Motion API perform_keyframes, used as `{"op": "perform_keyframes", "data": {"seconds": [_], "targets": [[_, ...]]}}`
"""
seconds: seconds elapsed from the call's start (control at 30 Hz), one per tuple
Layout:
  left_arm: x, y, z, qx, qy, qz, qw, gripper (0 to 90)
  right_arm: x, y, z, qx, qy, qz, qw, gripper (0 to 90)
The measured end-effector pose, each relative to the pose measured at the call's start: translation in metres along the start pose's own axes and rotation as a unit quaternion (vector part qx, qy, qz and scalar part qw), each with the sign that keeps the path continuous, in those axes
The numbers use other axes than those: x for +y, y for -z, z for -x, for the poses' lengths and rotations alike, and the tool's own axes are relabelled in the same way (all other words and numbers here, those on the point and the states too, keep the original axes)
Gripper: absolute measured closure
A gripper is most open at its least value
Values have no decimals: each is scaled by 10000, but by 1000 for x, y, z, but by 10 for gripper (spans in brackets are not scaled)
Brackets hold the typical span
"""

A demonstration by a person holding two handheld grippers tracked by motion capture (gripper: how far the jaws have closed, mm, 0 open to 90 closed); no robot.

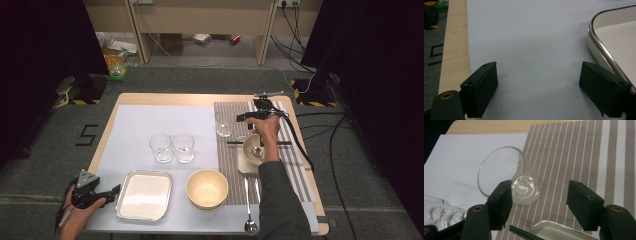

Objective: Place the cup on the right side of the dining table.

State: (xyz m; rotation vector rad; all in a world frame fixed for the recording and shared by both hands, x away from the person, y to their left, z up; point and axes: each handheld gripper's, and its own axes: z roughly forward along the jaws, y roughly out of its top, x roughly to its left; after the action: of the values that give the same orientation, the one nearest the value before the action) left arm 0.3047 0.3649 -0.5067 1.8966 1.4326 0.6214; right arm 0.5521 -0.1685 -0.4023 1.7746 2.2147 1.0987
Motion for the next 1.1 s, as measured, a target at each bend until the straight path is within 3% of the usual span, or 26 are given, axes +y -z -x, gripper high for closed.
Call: {"op": "perform_keyframes", "data": {"seconds": [0.2,0.3,0.77,1.1], "targets": [[0,0,0,1,-3,1,10000,145,1,3,1,101,62,18,9999,184],[0,0,0,4,-4,4,10000,145,1,7,2,118,68,64,9999,159],[0,0,0,9,-5,4,10000,146,-2,28,12,-10,316,42,9995,161],[0,0,0,11,-4,7,10000,146,-12,48,28,-41,377,123,9992,161]]}}
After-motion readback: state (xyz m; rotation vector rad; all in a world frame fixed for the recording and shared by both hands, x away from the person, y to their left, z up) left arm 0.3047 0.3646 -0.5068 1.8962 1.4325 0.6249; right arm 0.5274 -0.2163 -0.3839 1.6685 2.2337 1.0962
